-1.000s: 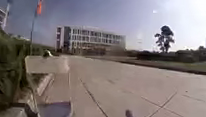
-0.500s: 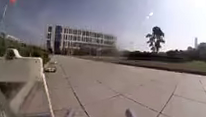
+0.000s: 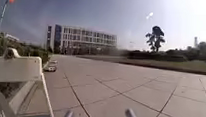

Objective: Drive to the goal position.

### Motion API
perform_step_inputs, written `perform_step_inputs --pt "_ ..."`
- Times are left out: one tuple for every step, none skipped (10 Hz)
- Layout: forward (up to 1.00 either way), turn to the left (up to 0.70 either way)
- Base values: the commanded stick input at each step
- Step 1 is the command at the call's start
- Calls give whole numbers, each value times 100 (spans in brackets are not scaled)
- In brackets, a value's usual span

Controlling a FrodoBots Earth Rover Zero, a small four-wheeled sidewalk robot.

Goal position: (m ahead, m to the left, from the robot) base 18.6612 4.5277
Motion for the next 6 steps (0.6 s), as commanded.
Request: perform_step_inputs --pt "70 0" --pt "70 0" --pt "70 0" --pt "70 0" --pt "70 0" --pt "70 0"
